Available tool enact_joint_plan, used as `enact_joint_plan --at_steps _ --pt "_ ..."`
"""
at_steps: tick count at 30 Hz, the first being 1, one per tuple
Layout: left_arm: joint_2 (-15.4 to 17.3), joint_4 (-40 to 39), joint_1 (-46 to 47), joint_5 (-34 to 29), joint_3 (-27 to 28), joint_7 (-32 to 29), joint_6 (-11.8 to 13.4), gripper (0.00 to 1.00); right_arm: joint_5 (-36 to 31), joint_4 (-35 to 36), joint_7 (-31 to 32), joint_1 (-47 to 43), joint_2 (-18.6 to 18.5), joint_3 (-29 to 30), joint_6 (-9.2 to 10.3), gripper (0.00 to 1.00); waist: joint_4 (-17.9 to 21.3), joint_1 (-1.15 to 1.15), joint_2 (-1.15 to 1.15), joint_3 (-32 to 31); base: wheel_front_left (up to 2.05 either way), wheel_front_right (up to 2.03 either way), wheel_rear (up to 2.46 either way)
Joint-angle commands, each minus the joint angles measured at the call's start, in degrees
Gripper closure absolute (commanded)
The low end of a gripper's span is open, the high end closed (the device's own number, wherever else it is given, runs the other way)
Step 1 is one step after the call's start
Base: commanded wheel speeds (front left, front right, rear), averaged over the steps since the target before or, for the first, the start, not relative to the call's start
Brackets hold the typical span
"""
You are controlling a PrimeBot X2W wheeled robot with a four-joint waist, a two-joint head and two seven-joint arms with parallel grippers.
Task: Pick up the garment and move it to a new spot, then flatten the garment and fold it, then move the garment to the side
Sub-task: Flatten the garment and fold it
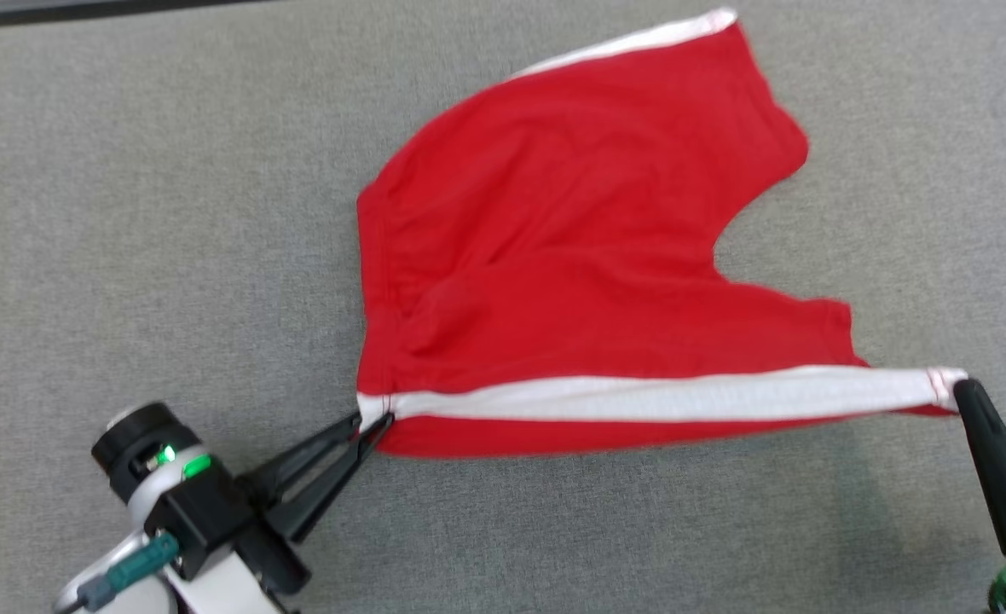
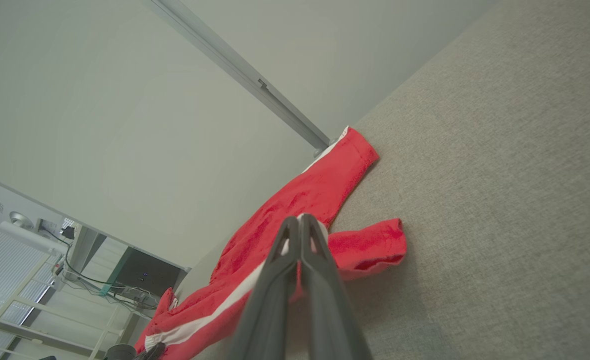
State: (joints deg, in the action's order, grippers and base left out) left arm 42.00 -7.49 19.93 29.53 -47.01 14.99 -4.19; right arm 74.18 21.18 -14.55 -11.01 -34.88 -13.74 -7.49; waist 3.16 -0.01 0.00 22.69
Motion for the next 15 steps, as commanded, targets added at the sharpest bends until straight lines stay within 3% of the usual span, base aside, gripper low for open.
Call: enact_joint_plan --at_steps 1,7,10,15 --pt "0.4 -0.6 -1.2 -0.5 0.6 0.3 0.3 1.00 0.5 0.6 0.3 -1.2 -1.0 0.2 0.00 1.00 -0.2 0.01 0.00 -1.4 0.00 0.00 0.00" --pt "1.4 -2.1 -5.3 -0.7 0.4 0.2 -0.3 1.00 1.4 3.2 -0.2 -6.6 -4.6 4.3 0.00 1.00 -1.1 0.01 0.00 -3.4 0.00 0.00 0.00" --pt "-0.1 -1.9 -4.2 1.3 0.2 -0.3 -0.8 1.00 -1.2 1.1 -0.4 -6.1 -4.5 8.1 0.02 1.00 -1.5 0.01 0.00 -3.5 0.00 0.00 0.00" --pt "-4.1 -0.5 -0.1 5.5 -0.9 -1.4 -2.4 1.00 -4.1 -3.0 1.0 0.8 -4.3 7.9 0.01 1.00 -2.2 0.01 0.00 -2.8 0.00 0.00 0.00"
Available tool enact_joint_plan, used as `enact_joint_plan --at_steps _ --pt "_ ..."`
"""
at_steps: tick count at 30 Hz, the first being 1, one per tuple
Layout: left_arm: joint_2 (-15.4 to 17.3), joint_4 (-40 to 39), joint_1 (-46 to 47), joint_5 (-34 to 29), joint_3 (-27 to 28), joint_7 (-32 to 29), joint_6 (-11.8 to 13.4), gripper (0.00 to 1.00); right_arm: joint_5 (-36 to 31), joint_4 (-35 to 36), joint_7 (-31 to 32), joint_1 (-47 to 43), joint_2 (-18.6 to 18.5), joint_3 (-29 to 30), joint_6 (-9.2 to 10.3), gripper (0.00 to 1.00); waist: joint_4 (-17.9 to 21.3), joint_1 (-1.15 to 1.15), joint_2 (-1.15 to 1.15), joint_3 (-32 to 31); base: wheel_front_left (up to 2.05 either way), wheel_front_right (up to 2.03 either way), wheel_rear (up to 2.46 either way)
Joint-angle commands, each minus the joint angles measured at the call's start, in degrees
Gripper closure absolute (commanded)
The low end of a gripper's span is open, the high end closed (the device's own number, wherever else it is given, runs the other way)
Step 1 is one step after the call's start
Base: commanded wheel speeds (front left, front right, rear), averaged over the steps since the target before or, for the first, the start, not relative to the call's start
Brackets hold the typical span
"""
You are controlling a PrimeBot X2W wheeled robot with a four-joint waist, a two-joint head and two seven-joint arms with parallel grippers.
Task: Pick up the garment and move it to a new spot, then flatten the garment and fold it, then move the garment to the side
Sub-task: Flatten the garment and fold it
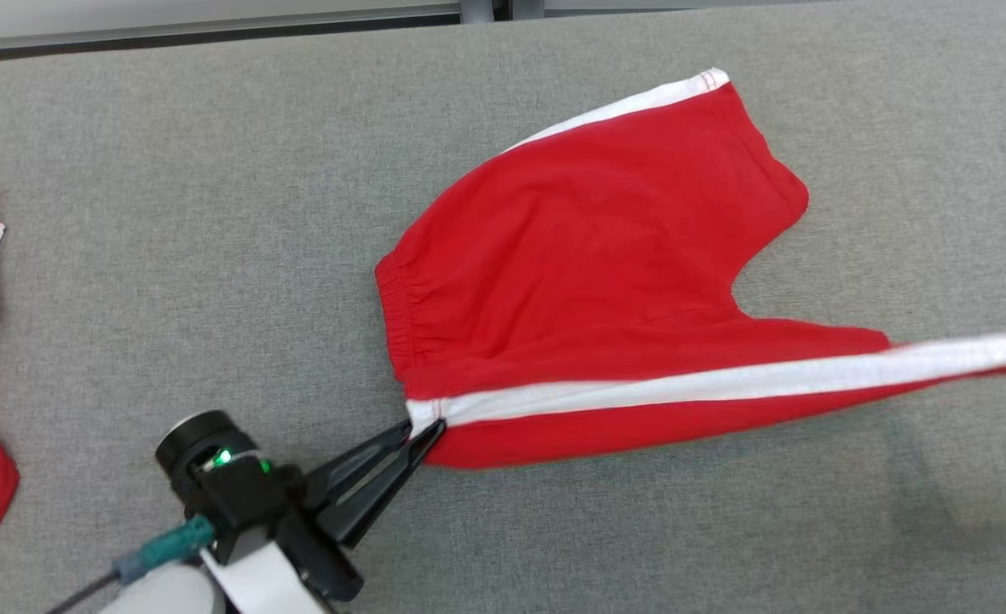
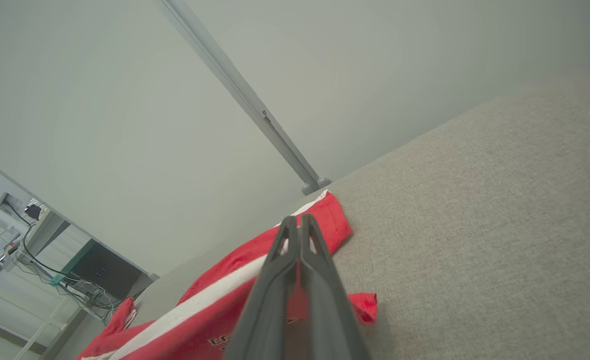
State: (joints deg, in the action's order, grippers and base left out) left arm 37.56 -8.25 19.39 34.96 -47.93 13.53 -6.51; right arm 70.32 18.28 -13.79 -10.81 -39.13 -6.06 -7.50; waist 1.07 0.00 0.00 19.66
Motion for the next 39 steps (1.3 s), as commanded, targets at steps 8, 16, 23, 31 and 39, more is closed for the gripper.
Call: enact_joint_plan --at_steps 8,16,23,31,39 --pt "-5.0 4.3 8.3 11.9 0.2 -2.7 -0.9 1.00 -2.0 -8.6 3.5 17.4 0.9 -2.0 0.01 1.00 -2.5 0.00 0.00 3.5 0.00 0.00 0.00" --pt "-7.2 8.9 15.3 18.1 -1.0 -4.3 -1.0 1.00 -7.3 -16.8 6.9 31.8 0.5 -4.9 0.02 1.00 -4.8 0.00 0.00 6.6 0.00 0.00 0.00" --pt "-8.5 12.4 20.7 21.9 -1.0 -4.0 -1.0 1.00 -12.1 -22.8 10.1 43.2 -0.3 -7.7 0.02 1.00 -6.4 0.00 0.00 9.9 0.00 0.00 0.00" --pt "-10.4 17.0 26.0 24.8 -1.1 -4.7 -1.0 1.00 -19.1 -29.9 15.1 55.8 0.1 -13.4 0.02 1.00 -7.6 0.00 0.00 14.4 0.00 0.00 0.00" --pt "-12.3 22.3 30.0 27.2 -1.1 -6.5 -1.0 1.00 -23.9 -39.6 17.1 66.3 3.1 -20.1 0.02 1.00 -8.4 0.00 0.00 18.2 0.00 0.00 0.00"
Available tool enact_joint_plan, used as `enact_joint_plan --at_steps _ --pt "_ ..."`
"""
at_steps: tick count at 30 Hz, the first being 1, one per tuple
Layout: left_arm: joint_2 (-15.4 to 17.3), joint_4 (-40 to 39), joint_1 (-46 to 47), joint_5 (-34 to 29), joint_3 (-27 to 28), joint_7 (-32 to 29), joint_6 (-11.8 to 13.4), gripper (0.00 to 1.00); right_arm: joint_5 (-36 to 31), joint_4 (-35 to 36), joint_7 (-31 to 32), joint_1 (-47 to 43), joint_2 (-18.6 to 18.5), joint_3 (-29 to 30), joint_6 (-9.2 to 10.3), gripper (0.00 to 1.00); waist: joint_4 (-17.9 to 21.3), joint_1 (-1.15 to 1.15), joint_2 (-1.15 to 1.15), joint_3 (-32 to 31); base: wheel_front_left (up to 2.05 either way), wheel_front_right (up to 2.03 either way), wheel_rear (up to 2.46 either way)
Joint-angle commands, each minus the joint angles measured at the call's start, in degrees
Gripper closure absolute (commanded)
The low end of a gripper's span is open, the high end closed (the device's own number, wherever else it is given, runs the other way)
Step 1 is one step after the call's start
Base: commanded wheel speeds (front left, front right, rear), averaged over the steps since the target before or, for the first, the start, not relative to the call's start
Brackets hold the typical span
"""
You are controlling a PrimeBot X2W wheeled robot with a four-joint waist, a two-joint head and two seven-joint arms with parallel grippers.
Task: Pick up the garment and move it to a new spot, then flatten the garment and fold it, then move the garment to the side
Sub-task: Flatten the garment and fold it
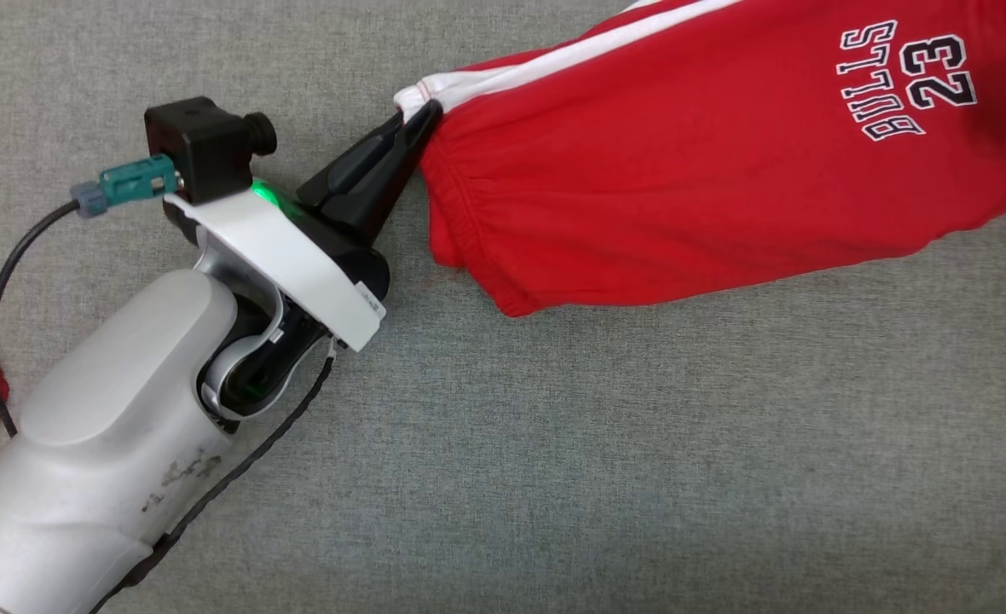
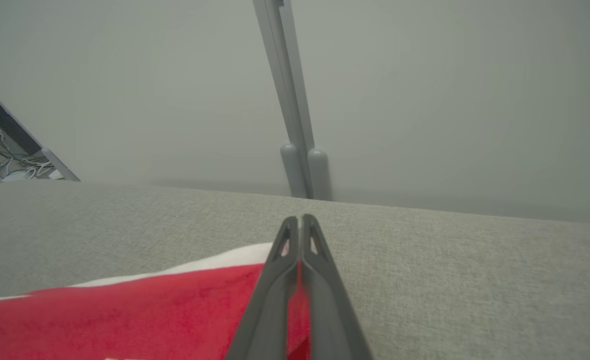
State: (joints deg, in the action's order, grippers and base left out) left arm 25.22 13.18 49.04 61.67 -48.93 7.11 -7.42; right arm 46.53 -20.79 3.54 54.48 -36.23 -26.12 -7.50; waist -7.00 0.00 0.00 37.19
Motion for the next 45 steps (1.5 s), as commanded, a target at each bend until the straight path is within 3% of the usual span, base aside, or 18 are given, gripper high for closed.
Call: enact_joint_plan --at_steps 1,2,3,4,5,6,7,14,19,23,29,32,35,42,43,45 --pt "-0.1 1.4 0.4 0.7 -0.1 -0.2 -0.1 1.00 -0.1 -1.7 -0.6 1.9 0.6 -0.7 0.02 1.00 -0.4 0.00 0.00 0.9 0.00 0.00 0.00" --pt "-0.3 1.8 0.5 0.6 -0.5 -0.3 -0.1 0.95 -0.1 -2.6 -0.6 2.5 0.9 -1.5 0.02 1.00 -0.4 0.00 0.00 1.1 0.00 0.00 0.00" --pt "-0.4 2.4 0.6 0.7 -0.7 -0.4 -0.1 0.86 0.0 -3.4 -0.8 3.1 1.2 -2.4 0.02 0.93 -0.5 0.00 0.00 1.2 0.00 0.00 0.00" --pt "-0.4 2.8 0.5 0.6 -1.0 -0.4 0.0 0.79 0.2 -4.2 -1.2 3.7 1.3 -3.0 0.02 0.71 -0.5 0.00 0.00 1.2 0.00 0.00 0.00" --pt "-0.6 2.9 0.4 0.7 -1.4 -0.4 0.0 0.63 0.8 -5.0 -1.6 4.2 1.6 -3.4 0.02 0.06 -0.5 0.00 0.00 1.2 0.00 0.00 0.00" --pt "-0.8 3.1 0.2 1.1 -1.5 -0.3 0.0 0.42 1.7 -5.6 -2.2 4.5 2.0 -3.3 0.02 0.00 -0.5 0.00 0.00 1.1 0.00 0.00 0.00" --pt "-0.8 3.4 0.2 0.9 -1.6 0.0 0.0 0.00 2.5 -5.8 -3.0 4.7 2.3 -3.3 0.01 0.00 -0.5 0.00 0.00 0.9 0.00 0.00 0.00" --pt "-1.0 2.8 -2.6 -1.6 -0.9 4.7 2.3 0.00 7.9 -4.0 -8.1 -0.3 -0.8 -2.9 0.02 0.00 -0.5 0.00 0.00 -1.9 0.00 0.00 0.00" --pt "-0.9 0.1 -8.0 -10.3 1.6 8.0 9.1 0.00 12.6 -1.0 -7.0 -9.8 -4.6 -1.9 0.02 0.00 -0.3 0.00 0.00 -5.0 0.00 0.00 0.00" --pt "-3.5 -4.7 -14.6 -15.8 8.5 8.1 13.1 0.00 14.6 0.5 -5.4 -15.4 -6.0 -1.5 0.01 0.00 -0.1 0.00 0.00 -6.7 0.00 0.00 0.00" --pt "-9.5 -13.0 -27.3 -33.1 19.3 8.1 18.5 0.00 15.9 0.3 -2.0 -19.2 -5.9 -1.2 0.02 0.00 -1.0 0.00 0.00 -8.6 0.00 0.00 0.00" --pt "-12.8 -14.3 -30.9 -39.5 21.1 8.1 18.7 0.00 14.8 -2.2 1.2 -17.2 -5.2 -1.2 0.01 0.00 -2.4 0.00 0.00 -8.8 0.00 0.00 0.00" --pt "-16.5 -14.6 -33.0 -44.4 22.9 8.1 17.4 0.00 13.5 -7.2 6.9 -14.3 -3.7 -1.6 0.01 0.00 -4.7 0.00 0.00 -8.8 0.00 0.00 0.00" --pt "-20.4 -13.1 -34.8 -47.4 25.8 8.1 13.9 0.00 11.0 -18.3 15.2 -10.6 -1.1 -1.5 0.08 0.00 -8.0 0.00 0.00 -9.1 0.00 0.00 0.00" --pt "-20.7 -12.9 -34.9 -47.6 26.2 8.1 13.6 0.00 10.8 -19.2 16.2 -10.6 -0.6 -1.7 0.09 0.38 -8.2 0.00 0.00 -9.3 0.00 0.00 0.00" --pt "-21.2 -12.4 -35.5 -48.2 27.0 8.1 13.0 0.00 10.8 -19.9 18.3 -11.0 0.3 -2.5 0.06 1.00 -8.3 0.00 0.00 -9.6 0.00 0.00 0.00"
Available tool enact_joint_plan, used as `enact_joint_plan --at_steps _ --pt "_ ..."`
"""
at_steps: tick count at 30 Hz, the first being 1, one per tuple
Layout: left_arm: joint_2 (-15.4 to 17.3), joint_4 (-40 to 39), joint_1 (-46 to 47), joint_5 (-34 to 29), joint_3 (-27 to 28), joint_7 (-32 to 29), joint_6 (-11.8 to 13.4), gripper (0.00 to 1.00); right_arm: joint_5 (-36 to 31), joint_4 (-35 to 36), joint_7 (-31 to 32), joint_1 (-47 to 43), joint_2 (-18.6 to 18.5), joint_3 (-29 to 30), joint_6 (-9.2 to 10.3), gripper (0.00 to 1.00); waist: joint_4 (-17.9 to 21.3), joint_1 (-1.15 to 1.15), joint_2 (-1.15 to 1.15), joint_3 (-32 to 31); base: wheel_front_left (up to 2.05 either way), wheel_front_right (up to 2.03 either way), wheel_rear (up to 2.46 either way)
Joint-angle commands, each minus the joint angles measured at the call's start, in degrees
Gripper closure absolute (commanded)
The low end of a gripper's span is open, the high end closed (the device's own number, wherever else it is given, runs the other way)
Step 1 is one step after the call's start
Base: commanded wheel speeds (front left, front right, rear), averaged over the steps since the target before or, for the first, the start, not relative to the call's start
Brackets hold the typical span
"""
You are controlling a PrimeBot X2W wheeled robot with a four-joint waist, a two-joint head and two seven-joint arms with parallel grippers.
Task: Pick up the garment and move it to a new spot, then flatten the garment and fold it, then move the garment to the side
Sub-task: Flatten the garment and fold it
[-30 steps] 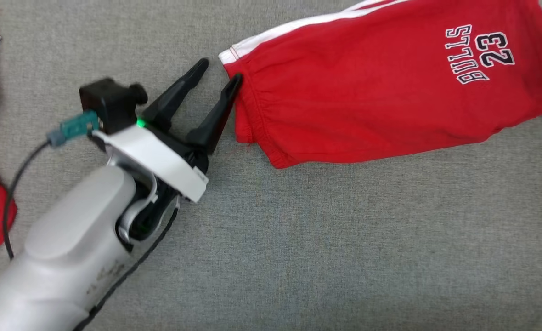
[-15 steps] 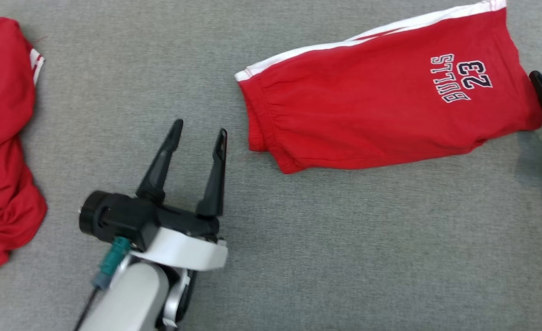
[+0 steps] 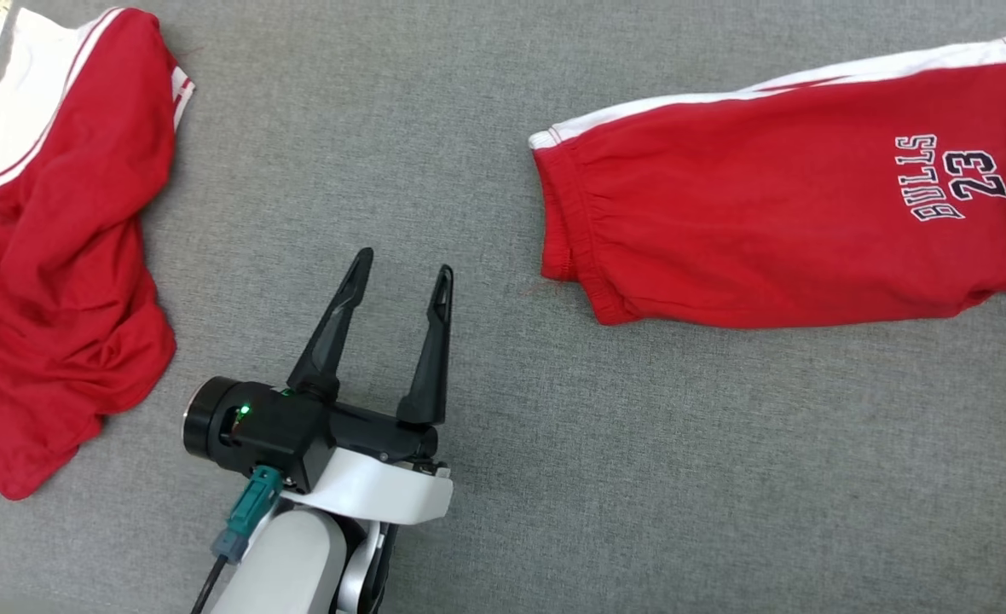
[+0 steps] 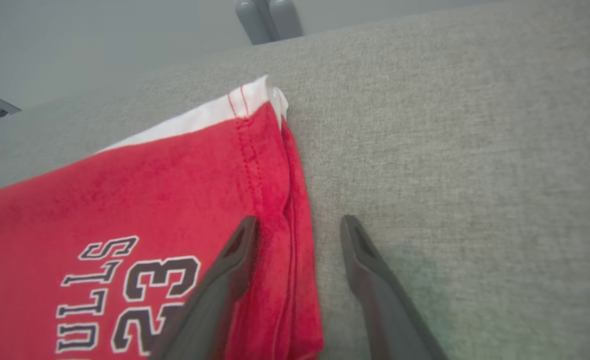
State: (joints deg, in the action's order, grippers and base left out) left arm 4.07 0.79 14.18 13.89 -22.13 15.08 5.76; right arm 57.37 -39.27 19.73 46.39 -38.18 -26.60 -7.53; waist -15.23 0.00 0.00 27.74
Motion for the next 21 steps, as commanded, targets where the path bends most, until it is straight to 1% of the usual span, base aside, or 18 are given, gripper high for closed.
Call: enact_joint_plan --at_steps 1,3,6,9,13,18,21 --pt "-0.3 0.2 -1.0 -0.7 0.6 0.1 -0.3 0.00 0.1 -1.2 2.8 -3.5 2.5 -2.5 0.04 1.00 0.0 0.00 0.00 -0.5 0.00 0.00 0.00" --pt "-0.3 0.5 -1.1 -1.4 1.5 0.1 -0.4 0.00 0.3 0.1 2.7 -4.3 2.0 -2.7 0.05 1.00 0.6 0.00 0.00 -1.0 0.00 0.00 0.00" --pt "-0.6 0.7 -2.0 -2.1 2.7 0.1 -0.7 0.00 0.3 2.4 0.3 -5.7 1.0 -2.3 0.05 1.00 2.2 0.00 0.00 -2.1 0.00 0.00 0.00" --pt "-0.7 1.0 -2.4 -2.9 3.9 0.1 -1.2 0.00 -0.2 4.7 -2.5 -7.3 -1.4 -1.8 0.12 1.00 4.2 0.00 0.00 -3.1 0.00 0.00 0.00" --pt "-0.8 1.6 -3.6 -4.0 4.9 0.1 -2.1 0.00 -0.8 6.9 -4.0 -9.2 -4.6 -0.9 0.11 1.00 7.0 0.00 0.00 -4.4 0.00 0.00 0.00" --pt "-0.7 2.3 -4.3 -5.2 5.7 0.1 -3.2 0.00 -3.9 7.2 -2.8 -9.1 -8.7 -0.1 0.10 1.00 9.6 0.00 0.00 -5.3 0.00 0.00 0.00" --pt "-0.5 2.5 -4.3 -5.7 6.1 0.1 -3.7 0.00 -6.1 7.5 -1.9 -7.6 -9.5 0.4 0.10 1.00 10.4 0.00 0.00 -5.4 0.00 0.00 0.00"
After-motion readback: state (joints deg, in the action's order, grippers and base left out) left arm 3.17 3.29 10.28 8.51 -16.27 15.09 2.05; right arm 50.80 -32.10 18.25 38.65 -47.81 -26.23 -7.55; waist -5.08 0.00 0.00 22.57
